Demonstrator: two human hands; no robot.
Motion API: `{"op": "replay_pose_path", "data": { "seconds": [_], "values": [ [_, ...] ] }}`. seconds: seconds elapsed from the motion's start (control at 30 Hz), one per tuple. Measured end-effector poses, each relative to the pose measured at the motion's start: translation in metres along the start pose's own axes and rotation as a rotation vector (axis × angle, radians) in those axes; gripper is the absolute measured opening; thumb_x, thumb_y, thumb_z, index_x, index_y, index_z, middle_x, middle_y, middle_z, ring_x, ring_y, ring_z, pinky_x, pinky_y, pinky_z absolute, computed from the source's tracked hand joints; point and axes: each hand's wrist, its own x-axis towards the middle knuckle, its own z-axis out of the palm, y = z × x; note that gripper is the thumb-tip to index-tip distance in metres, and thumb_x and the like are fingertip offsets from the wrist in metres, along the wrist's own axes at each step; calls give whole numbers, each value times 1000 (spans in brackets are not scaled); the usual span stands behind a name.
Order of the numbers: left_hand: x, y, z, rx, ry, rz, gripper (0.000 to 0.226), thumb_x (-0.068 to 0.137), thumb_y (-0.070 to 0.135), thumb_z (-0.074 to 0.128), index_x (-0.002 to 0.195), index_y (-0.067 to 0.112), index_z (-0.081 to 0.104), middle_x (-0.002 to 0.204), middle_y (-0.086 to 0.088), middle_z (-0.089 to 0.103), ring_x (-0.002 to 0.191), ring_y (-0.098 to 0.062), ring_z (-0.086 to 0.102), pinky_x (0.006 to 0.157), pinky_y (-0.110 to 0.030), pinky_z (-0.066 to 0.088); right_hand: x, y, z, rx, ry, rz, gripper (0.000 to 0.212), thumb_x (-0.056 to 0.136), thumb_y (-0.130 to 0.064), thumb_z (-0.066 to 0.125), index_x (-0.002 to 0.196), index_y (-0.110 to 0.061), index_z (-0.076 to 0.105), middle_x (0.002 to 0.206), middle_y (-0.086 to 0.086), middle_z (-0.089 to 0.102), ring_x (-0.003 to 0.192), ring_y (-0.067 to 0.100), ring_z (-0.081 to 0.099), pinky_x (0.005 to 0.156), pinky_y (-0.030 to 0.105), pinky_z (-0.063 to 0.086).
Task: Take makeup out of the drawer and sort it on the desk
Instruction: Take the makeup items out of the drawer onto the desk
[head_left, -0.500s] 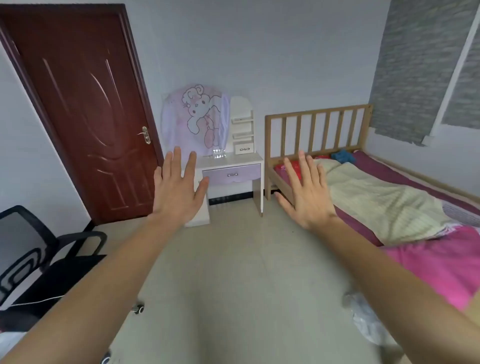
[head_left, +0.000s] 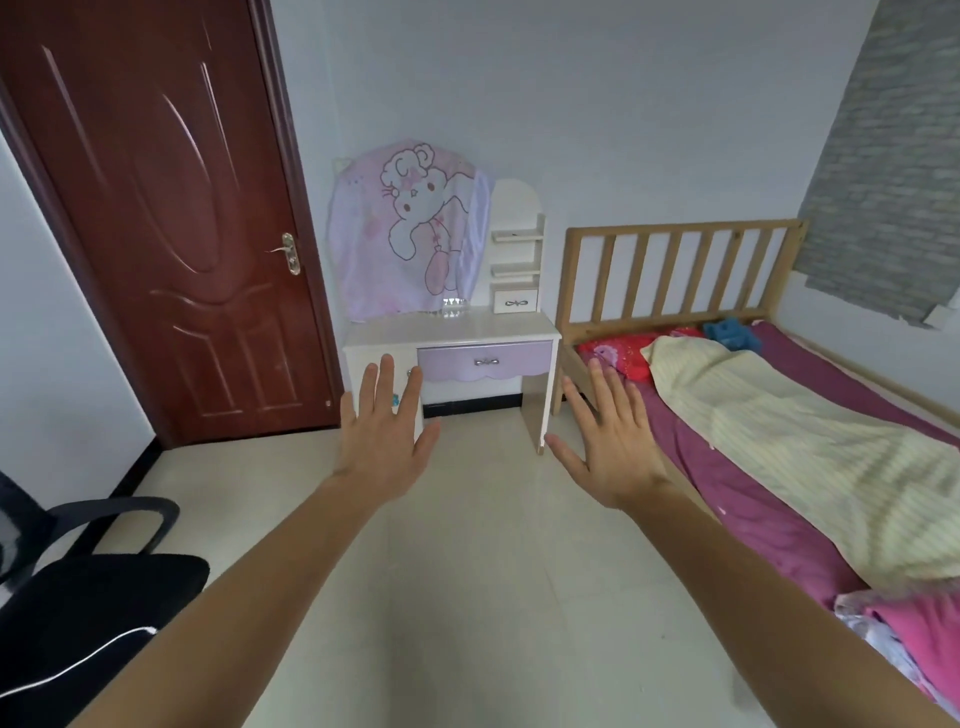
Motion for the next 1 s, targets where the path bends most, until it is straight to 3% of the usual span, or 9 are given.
{"op": "replay_pose_path", "data": {
  "seconds": [0.13,0.23,0.33,0.43,0.67,0.83,1.0],
  "values": [
    [64,-12,33,-39,-51,-30,69,101,56,22,158,20,11,165,-15,3,151,-33,3,119,-54,17,58,15,30,11,-8,25,78,98,-66,19,160,-21,9,166,19,7,154,35,5,124,52,10],
    [105,-13,71,-46,-91,-1,68,102,54,24,159,20,10,165,-15,2,152,-32,3,119,-54,17,97,37,69,40,-41,73,80,96,-69,15,160,-23,3,167,16,1,154,34,2,124,52,9],
    [151,-11,116,-19,-117,32,73,97,59,13,158,19,15,164,-17,7,151,-35,9,117,-56,20,136,61,121,47,-83,116,82,95,-71,13,160,-23,3,167,15,-1,154,35,3,124,53,10],
    [213,-4,162,-61,-157,23,81,90,64,3,159,22,8,165,-16,-2,152,-34,2,118,-55,15,188,88,173,88,-103,143,82,95,-71,16,160,-22,7,167,16,2,153,36,7,123,54,13],
    [380,11,247,-136,-180,-77,73,100,57,30,159,24,3,165,-13,-10,152,-32,-4,121,-53,12,335,157,260,192,-142,158,82,97,-66,28,160,-18,4,165,18,15,152,36,14,122,50,10],
    [463,9,290,-184,-184,-99,72,100,55,34,159,21,10,164,-16,-7,152,-33,1,120,-53,18,427,179,309,226,-236,131,84,95,-69,16,160,-16,11,164,20,16,152,37,16,122,52,17],
    [534,-8,358,-170,-230,-90,86,86,67,16,157,19,19,164,-17,-1,151,-36,5,117,-55,22,506,187,374,228,-302,69,86,95,-72,5,158,-15,20,159,23,28,148,39,28,117,54,31]
  ]
}}
